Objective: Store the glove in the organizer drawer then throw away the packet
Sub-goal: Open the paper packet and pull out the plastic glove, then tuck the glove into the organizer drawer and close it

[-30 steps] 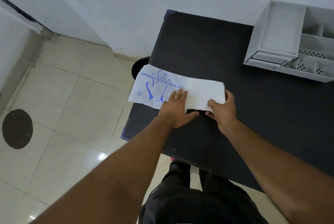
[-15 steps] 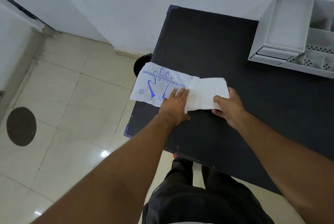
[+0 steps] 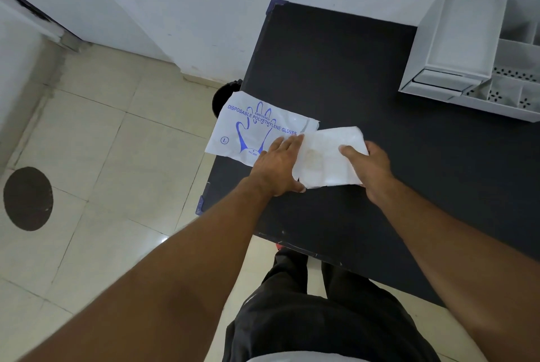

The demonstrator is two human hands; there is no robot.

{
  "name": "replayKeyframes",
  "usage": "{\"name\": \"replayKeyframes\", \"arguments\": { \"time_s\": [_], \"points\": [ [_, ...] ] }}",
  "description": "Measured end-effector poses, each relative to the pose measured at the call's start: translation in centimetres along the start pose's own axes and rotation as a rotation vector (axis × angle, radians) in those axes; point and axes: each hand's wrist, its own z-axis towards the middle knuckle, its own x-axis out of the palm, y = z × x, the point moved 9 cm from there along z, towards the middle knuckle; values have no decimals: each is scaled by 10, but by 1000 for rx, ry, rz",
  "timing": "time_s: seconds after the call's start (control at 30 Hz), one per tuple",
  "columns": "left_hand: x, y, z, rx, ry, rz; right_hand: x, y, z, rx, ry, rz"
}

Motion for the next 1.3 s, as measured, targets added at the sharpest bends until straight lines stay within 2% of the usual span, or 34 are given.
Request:
{"name": "replayKeyframes", "arguments": {
  "time_s": [0.2, 0.43, 0.57, 0.63, 0.7, 0.83, 1.07, 1.2, 1.3],
  "points": [
    [-13, -5, 6, 14, -37, -36, 1, 4, 2, 5, -38, -22],
    [-15, -9, 19, -31, 2, 72, -17, -2, 2, 66, -111, 295],
    [-33, -28, 21, -7, -122, 27, -35, -8, 3, 104, -155, 440],
    [-46, -41, 22, 6, -188, -87, -45, -3, -1, 91, -194, 500],
    [-50, -54, 26, -4, -183, -253, -54, 4, -3, 80, -215, 546],
    [-52, -74, 36, -140, -82, -864, -66, 25, -9, 40, -194, 622],
    [-63, -117, 49, -205, -70, -1516, -104, 66, -31, -128, -99, 748],
    [-65, -161, 45, -136, 76, -1697, -113, 74, -36, -152, 27, 817],
    [-68, -185, 43, -114, 93, -1700, -122, 79, -37, -154, 63, 756]
  ]
}}
